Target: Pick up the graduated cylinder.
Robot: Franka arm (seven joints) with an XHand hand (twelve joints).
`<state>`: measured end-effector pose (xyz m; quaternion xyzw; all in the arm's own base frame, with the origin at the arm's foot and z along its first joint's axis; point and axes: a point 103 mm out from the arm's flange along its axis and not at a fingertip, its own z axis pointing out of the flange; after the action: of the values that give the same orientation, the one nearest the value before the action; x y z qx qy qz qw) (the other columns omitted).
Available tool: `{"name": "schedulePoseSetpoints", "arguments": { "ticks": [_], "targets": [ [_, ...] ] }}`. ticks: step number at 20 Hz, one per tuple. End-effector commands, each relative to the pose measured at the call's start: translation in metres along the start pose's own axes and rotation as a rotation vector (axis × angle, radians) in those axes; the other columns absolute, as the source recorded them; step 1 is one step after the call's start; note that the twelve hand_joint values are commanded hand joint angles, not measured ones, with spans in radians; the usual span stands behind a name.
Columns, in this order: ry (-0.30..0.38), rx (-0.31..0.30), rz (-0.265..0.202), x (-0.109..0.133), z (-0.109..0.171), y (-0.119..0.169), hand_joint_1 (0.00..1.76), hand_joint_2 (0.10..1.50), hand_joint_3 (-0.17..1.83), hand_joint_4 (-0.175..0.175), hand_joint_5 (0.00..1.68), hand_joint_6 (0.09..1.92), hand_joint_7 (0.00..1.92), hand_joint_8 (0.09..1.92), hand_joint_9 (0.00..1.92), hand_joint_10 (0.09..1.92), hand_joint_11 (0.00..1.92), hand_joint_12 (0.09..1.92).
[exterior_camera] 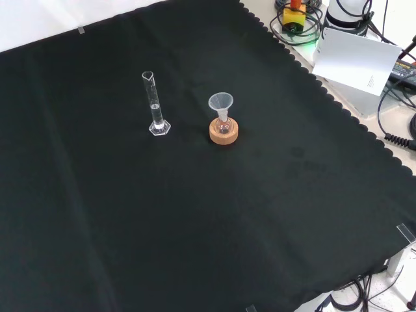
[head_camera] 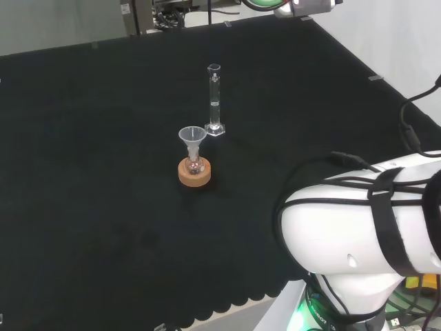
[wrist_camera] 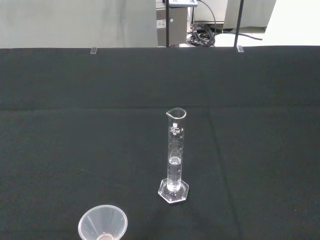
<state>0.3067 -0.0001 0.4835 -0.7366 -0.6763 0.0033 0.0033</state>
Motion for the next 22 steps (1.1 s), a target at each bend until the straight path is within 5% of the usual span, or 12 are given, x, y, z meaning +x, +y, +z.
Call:
{"name": "schedulePoseSetpoints", "arguments": {
  "ticks": [1,10,22],
  "targets": [
    [-0.014,-0.009,0.011,0.001,0.000,0.000,0.13,1.28,0.00,-0.021,0.22,0.09,0.03,0.34,0.35,0.09,0.03,1.18],
    [-0.012,-0.008,0.002,0.005,0.001,0.002,0.00,1.36,0.03,-0.008,0.20,0.09,0.00,0.25,0.28,0.09,0.00,1.12],
    [0.022,0.022,0.067,-0.023,0.043,0.019,0.00,1.36,0.03,-0.011,0.21,0.09,0.01,0.26,0.29,0.09,0.00,1.13]
  ]
}}
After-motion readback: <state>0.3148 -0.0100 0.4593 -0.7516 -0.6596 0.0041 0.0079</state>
